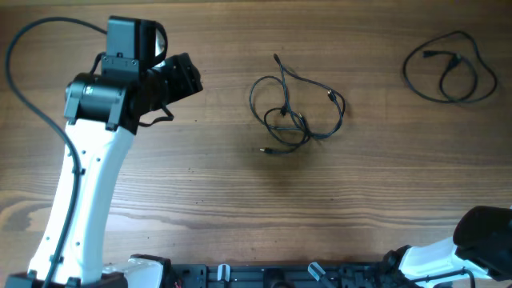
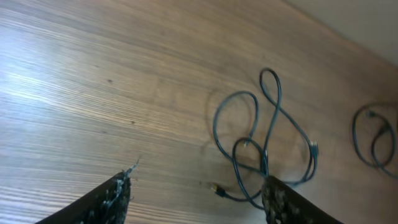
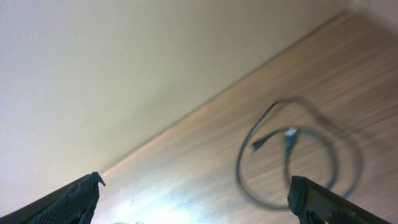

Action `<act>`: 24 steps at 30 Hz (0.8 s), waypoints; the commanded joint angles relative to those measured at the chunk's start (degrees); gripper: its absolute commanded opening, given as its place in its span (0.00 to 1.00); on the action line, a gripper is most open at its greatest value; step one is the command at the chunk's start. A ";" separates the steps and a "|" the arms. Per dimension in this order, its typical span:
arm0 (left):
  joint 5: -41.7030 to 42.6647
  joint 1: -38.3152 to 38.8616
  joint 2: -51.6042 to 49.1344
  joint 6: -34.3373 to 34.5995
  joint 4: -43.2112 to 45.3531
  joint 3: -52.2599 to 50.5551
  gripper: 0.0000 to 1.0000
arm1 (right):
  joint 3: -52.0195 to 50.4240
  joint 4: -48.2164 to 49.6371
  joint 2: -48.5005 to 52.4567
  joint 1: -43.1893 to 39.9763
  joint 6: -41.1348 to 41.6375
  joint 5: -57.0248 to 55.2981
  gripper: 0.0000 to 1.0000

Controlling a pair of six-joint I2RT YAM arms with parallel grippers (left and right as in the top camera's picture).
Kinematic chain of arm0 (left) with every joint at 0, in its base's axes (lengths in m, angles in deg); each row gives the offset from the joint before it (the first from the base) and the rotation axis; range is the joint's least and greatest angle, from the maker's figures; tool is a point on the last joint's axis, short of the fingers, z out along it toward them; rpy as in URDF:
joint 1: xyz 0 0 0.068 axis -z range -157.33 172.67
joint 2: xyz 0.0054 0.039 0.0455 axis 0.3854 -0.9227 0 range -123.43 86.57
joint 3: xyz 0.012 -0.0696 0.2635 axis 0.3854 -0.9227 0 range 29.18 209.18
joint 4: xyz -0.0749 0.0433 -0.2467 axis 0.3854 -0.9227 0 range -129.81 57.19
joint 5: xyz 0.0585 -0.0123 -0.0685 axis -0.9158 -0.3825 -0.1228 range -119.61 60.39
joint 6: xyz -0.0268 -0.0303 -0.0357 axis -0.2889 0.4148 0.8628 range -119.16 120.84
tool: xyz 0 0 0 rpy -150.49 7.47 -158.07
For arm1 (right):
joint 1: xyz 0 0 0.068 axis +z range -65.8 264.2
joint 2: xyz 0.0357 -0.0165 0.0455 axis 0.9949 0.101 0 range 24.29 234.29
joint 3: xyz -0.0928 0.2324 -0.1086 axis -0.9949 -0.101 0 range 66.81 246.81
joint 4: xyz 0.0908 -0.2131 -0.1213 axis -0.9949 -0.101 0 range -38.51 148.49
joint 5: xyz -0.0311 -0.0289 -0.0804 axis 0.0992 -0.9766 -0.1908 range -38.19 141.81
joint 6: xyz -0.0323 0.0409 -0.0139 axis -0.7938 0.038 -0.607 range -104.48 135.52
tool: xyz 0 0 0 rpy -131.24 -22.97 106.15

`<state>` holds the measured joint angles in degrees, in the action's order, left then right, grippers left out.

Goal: Untangle cables

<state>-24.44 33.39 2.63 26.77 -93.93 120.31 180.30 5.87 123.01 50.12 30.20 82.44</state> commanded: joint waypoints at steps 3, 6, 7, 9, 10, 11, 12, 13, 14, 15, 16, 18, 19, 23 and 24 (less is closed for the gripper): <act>8.13 3.78 -6.38 -4.92 0.02 -0.07 0.65 | 0.39 -4.35 0.87 4.04 -6.71 6.67 0.97; 8.24 6.78 -10.47 -4.44 1.18 -0.07 0.64 | 0.39 -5.95 0.87 6.21 -7.21 4.35 0.97; 8.57 8.02 -12.33 -3.98 2.73 -0.07 0.64 | 0.39 -6.69 0.87 7.06 -7.21 3.15 0.97; 8.52 9.94 -15.23 -1.27 6.29 -0.07 0.64 | 0.39 -7.54 1.09 8.11 -7.21 2.03 0.97; 8.52 11.17 -17.05 0.52 9.16 -0.07 0.65 | 0.39 -7.85 1.20 8.55 -7.23 1.97 0.97; 8.52 12.35 -19.06 1.92 12.48 -0.07 0.65 | 0.39 -8.11 1.42 8.94 -7.23 1.95 0.97; 8.52 13.05 -20.22 2.38 14.58 -0.07 0.65 | 0.39 -8.22 1.66 9.20 -7.23 1.95 0.97; 8.52 14.19 -22.14 3.32 18.03 -0.07 0.66 | 0.39 -8.37 1.90 9.42 -7.19 1.95 0.97; 8.52 15.13 -23.80 3.34 20.70 -0.07 0.66 | 0.39 -8.55 2.14 9.62 -7.21 1.99 0.97; 8.50 16.06 -25.29 3.32 23.17 -0.07 0.66 | 0.39 -8.81 2.40 9.75 -7.19 1.97 0.97; 8.50 16.87 -26.80 3.32 25.07 -0.07 0.66 | 0.39 -9.09 2.67 9.79 -7.19 1.99 0.97; 8.50 18.25 -29.49 3.32 28.04 -0.07 0.66 | 0.39 -9.73 3.08 9.81 -7.17 1.99 0.97; 8.28 18.95 -31.15 3.34 29.31 -0.07 0.65 | 0.39 -10.19 3.23 9.81 -7.23 1.95 0.97; 5.25 20.52 -35.80 4.94 30.80 -0.07 0.62 | 0.39 -10.64 3.34 9.81 -7.23 1.97 0.97; 4.57 20.61 -36.54 5.05 30.97 -0.07 0.62 | 0.39 -10.64 3.34 9.81 -7.23 1.97 0.97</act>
<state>-16.68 53.50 -30.92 29.77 -63.46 120.29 180.28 -4.56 125.50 59.69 24.19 84.95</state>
